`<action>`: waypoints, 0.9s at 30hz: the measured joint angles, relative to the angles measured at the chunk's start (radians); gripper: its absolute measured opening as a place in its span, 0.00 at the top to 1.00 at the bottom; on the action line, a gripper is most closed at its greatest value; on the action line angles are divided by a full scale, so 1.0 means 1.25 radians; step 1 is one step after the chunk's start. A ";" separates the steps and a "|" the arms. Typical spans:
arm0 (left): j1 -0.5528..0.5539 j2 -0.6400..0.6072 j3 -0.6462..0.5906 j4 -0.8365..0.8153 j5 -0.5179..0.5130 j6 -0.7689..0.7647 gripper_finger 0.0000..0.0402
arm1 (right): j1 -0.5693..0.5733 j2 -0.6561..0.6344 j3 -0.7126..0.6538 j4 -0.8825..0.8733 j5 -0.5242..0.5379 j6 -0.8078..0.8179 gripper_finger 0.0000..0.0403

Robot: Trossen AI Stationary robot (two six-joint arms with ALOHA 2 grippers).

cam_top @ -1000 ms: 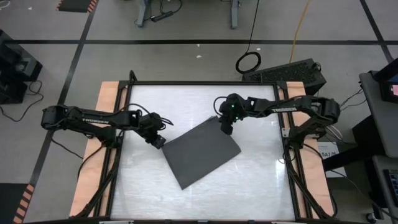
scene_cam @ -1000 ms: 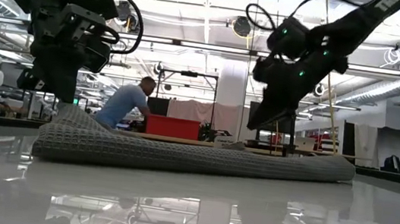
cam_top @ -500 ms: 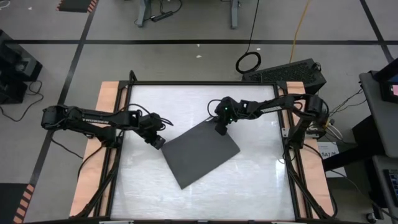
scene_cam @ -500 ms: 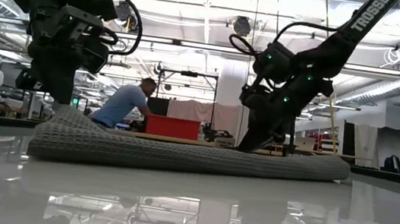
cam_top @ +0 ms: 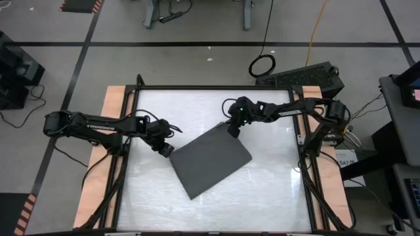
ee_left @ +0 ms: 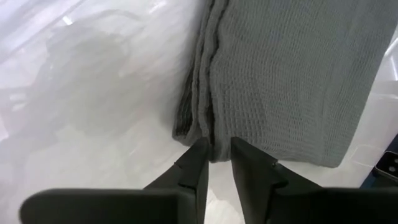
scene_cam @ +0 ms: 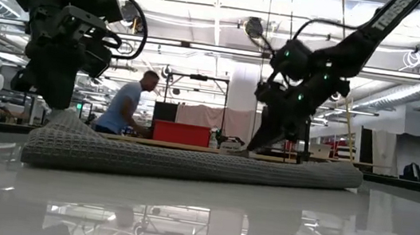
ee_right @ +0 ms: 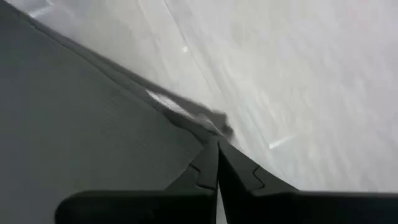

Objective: Roll towel
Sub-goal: Roll the gray towel

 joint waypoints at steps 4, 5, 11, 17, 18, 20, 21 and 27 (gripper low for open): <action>0.000 0.000 0.000 -0.007 0.003 0.000 0.78 | -0.006 0.053 0.000 0.050 -0.004 0.005 1.00; 0.000 0.000 0.000 -0.006 0.006 0.001 0.76 | -0.006 0.064 0.000 0.062 -0.004 0.007 1.00; 0.000 -0.003 0.000 -0.034 0.024 0.000 0.69 | -0.006 0.089 0.000 0.099 -0.005 0.044 1.00; 0.001 -0.031 0.049 -0.268 0.066 0.029 0.68 | -0.006 -0.026 0.000 0.008 -0.006 0.048 1.00; 0.001 -0.038 0.062 -0.291 0.060 0.044 0.68 | -0.006 -0.053 0.000 -0.019 -0.006 0.048 1.00; 0.001 -0.055 0.086 -0.306 0.037 0.072 0.68 | -0.006 -0.111 0.000 -0.067 -0.006 0.051 1.00; 0.001 -0.063 0.100 -0.299 0.019 0.085 0.68 | -0.006 -0.142 0.000 -0.094 -0.006 0.062 1.00; 0.001 -0.074 0.139 -0.190 -0.042 0.204 0.68 | 0.002 -0.307 0.000 -0.208 -0.006 0.213 1.00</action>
